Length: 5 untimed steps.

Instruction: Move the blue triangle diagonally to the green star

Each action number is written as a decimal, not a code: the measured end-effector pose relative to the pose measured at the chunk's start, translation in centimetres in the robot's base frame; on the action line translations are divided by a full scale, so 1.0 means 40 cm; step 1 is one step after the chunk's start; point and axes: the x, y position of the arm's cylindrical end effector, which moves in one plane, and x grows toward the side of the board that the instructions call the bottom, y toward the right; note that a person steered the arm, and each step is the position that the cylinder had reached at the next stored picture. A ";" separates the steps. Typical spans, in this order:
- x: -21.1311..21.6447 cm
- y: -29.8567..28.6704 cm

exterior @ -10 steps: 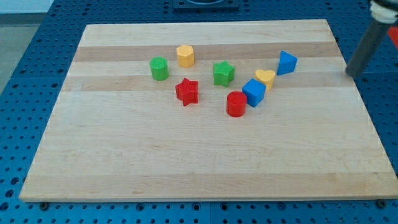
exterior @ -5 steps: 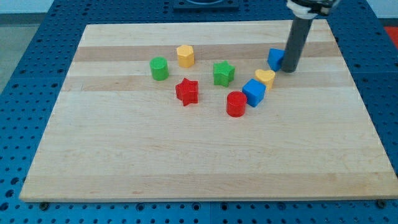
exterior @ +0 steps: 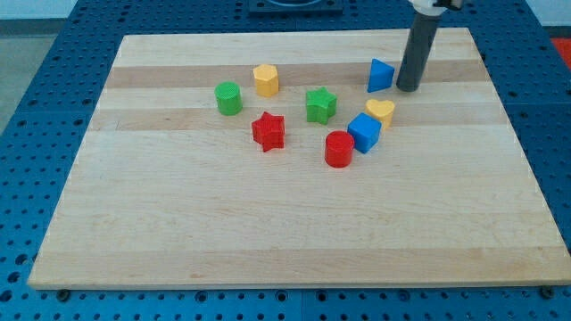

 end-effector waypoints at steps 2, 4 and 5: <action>-0.024 -0.111; 0.011 -0.132; 0.068 -0.134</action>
